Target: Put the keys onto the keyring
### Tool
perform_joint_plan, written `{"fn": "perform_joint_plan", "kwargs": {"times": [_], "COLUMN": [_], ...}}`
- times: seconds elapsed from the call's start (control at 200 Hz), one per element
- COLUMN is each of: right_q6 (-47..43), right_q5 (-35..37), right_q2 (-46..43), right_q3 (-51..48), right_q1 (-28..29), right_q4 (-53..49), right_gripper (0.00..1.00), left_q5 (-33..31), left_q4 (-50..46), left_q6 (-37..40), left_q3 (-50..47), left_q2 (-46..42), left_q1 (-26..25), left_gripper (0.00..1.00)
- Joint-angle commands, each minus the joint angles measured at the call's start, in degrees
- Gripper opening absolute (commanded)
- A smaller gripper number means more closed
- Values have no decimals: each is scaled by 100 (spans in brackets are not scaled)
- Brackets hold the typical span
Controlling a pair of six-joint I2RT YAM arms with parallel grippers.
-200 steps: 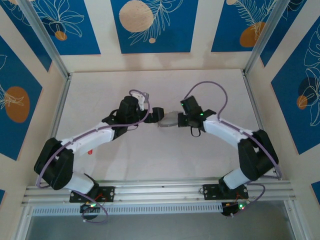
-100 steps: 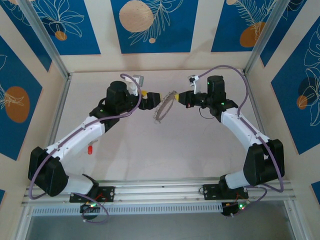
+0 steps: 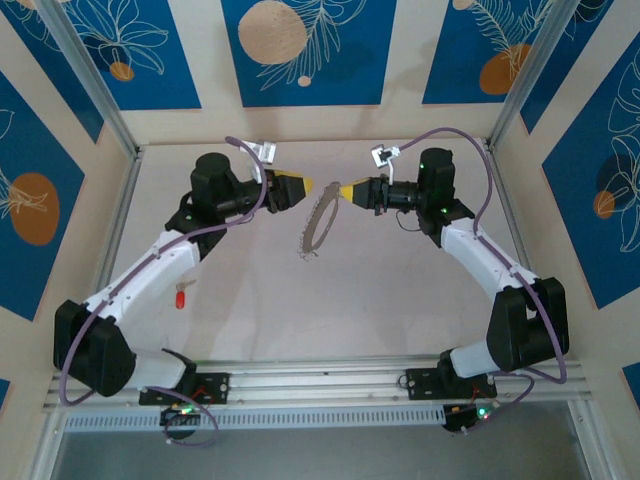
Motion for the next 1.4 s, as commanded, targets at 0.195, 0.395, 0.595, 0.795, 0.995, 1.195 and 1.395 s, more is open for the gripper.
{"fn": "perform_joint_plan", "kwargs": {"times": [0.195,0.395,0.595,0.795,0.995,1.195,1.395], "right_q6": [158,168,203,307,461,526,555], "right_q5": [195,236,236,174,193,209,336], "right_q2": [-172,-99,-111,-158,-251,-299,-342], "right_q3": [-114,-20,39,1,-162,-237,-273], "right_q1": [255,261,250,238,242,242,241], "right_q4": [47,-56,-66,63,276,304,299], "right_gripper": [0,0,0,0,0,0,0], "left_q5": [1243,1214,1201,1189,1184,1198,1265], "left_q4": [1250,847,660,728,790,1273,1528], "left_q6": [-556,-117,96,102,88,-174,-335], "left_q3": [44,-50,-46,5,55,-15,-36], "left_q2": [620,709,819,980,1120,1202,1255], "left_q1": [3,-100,-230,-339,-465,-509,-529], "left_gripper": [43,54,48,44,42,33,11]}}
